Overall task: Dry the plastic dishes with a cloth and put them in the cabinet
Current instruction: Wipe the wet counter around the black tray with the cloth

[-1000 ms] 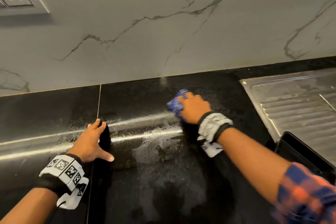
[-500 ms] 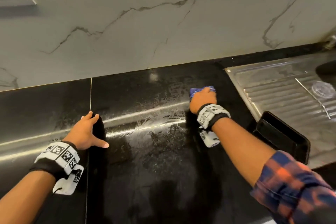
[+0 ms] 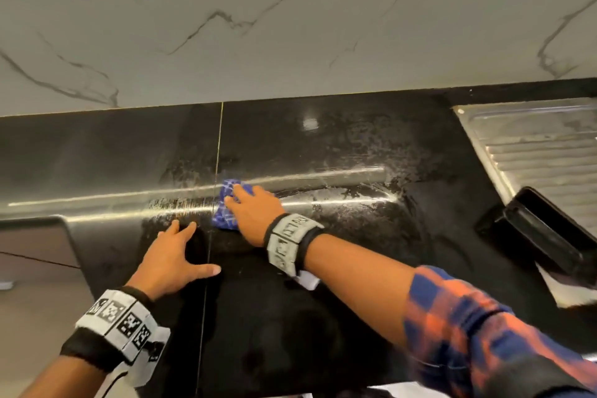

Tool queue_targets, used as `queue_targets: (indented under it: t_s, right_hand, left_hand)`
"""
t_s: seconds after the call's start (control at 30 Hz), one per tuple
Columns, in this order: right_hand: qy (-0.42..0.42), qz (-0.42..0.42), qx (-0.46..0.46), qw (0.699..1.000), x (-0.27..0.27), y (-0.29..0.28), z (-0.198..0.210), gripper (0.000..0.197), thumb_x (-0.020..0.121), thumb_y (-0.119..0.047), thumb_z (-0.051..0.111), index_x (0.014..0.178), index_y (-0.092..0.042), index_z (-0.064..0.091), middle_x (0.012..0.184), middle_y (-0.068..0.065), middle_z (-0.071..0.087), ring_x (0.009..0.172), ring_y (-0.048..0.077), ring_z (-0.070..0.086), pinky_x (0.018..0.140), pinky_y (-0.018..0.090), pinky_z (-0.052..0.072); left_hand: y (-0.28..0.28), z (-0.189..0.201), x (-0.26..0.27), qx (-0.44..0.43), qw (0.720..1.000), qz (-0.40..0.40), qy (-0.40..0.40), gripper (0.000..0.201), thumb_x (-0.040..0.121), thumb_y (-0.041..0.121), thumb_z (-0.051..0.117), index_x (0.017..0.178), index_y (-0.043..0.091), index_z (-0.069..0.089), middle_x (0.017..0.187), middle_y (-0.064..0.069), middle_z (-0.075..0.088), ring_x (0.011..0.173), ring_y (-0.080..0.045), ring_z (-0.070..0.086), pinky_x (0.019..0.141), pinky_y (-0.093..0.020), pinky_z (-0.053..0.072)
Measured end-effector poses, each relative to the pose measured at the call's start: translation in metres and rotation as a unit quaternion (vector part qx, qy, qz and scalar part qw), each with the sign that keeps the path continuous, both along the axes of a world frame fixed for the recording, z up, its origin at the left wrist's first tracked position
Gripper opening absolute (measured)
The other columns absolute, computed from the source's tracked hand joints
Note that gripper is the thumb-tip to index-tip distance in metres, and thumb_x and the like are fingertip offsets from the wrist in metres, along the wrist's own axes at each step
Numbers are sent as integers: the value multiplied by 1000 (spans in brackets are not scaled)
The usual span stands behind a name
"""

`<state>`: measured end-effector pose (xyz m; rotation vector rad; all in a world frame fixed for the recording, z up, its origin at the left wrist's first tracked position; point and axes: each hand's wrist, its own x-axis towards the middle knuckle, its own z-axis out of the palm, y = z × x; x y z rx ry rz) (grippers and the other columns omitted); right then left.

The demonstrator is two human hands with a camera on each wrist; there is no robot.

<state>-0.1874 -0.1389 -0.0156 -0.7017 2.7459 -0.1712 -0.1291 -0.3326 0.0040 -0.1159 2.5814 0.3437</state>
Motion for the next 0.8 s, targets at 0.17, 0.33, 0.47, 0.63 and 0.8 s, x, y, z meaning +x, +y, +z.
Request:
queue_targets:
  t_s: [0.17, 0.33, 0.47, 0.63, 0.8]
  right_hand:
    - [7, -83, 36, 996, 1, 145, 4, 48, 94, -24, 53, 140, -16, 46, 148, 11, 38, 130, 36, 46, 105, 43, 40]
    - [-11, -413, 194, 890, -4, 306, 16, 56, 99, -29, 50, 147, -5, 36, 152, 22, 31, 134, 44, 40, 109, 48, 38]
    - [-26, -366, 280, 887, -12, 353, 18, 41, 99, -20, 41, 138, -14, 52, 140, 11, 56, 131, 33, 49, 110, 47, 37]
    - [-58, -380, 266, 884, -9, 301, 27, 46, 94, -20, 40, 139, -15, 47, 139, 2, 53, 129, 35, 49, 103, 48, 38]
    - [-65, -481, 48, 873, 22, 182, 10, 55, 84, -27, 52, 132, -1, 53, 132, 23, 53, 117, 43, 55, 90, 48, 48]
  left_hand:
    - [10, -4, 15, 24, 999, -7, -46, 127, 59, 52, 90, 157, 31, 13, 165, -13, -5, 149, -42, -5, 121, -52, 16]
    - [10, -12, 16, 0, 999, -12, -43, 132, 58, 46, 93, 157, 34, 8, 165, -10, -9, 149, -42, -8, 119, -58, 19]
    - [10, -13, 16, -3, 999, -12, -44, 131, 57, 44, 93, 157, 36, 9, 165, -8, -11, 149, -41, -10, 114, -66, 23]
    - [11, -8, 18, 1, 999, -12, -38, 128, 58, 43, 93, 157, 35, 12, 165, -9, -8, 149, -43, -6, 118, -57, 20]
    - [13, -2, 21, 3, 999, -11, -36, 127, 59, 42, 93, 157, 33, 13, 165, -9, -6, 149, -43, -5, 118, -55, 19]
